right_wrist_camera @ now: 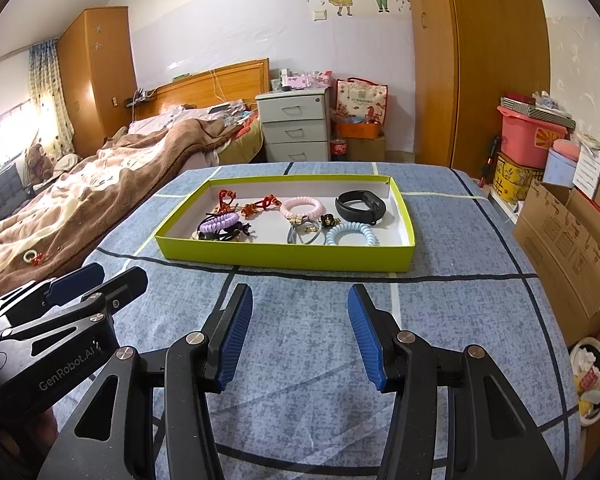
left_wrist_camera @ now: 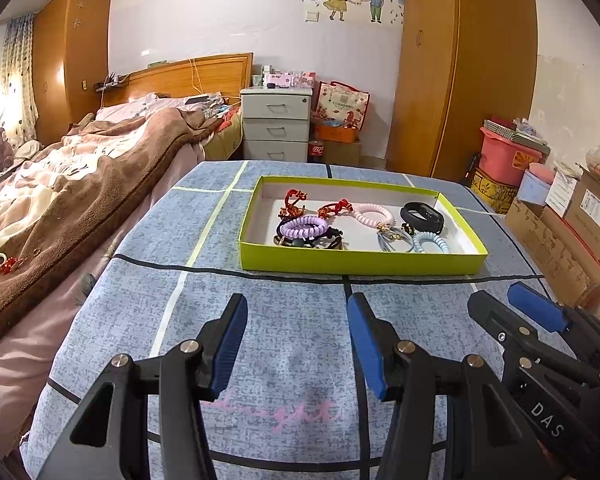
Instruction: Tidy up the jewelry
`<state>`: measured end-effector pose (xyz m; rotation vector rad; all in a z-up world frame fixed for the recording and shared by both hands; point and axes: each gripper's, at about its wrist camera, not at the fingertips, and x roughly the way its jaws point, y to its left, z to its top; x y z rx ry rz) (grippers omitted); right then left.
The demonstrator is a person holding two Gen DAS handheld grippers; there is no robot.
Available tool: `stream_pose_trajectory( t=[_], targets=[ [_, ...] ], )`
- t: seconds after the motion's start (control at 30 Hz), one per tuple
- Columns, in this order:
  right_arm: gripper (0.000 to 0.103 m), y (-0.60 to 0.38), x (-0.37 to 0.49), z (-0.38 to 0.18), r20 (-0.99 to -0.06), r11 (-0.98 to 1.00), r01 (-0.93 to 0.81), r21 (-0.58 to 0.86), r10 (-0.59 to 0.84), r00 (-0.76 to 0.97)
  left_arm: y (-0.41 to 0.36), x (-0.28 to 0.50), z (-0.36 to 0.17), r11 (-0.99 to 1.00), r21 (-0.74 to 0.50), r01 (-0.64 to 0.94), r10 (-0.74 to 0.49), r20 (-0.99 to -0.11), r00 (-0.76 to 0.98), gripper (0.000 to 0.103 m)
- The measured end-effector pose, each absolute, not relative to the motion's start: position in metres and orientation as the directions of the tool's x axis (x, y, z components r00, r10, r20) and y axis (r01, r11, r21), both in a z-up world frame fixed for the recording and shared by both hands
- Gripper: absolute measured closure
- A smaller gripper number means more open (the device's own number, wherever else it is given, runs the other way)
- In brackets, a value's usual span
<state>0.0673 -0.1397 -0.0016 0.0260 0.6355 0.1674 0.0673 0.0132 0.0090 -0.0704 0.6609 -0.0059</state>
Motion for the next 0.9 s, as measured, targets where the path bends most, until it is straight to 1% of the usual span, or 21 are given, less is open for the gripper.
stream_pose_trajectory(
  t=[0.9],
  targets=[
    [0.052, -0.1379, 0.0664, -0.0023, -0.597, 0.986, -0.143, 0.085, 0.166, 0.785, 0.011, 0.0682, 0.0082, 0.998, -0.057, -0.013, -0.025, -0.614, 0.789, 0.049]
  ],
)
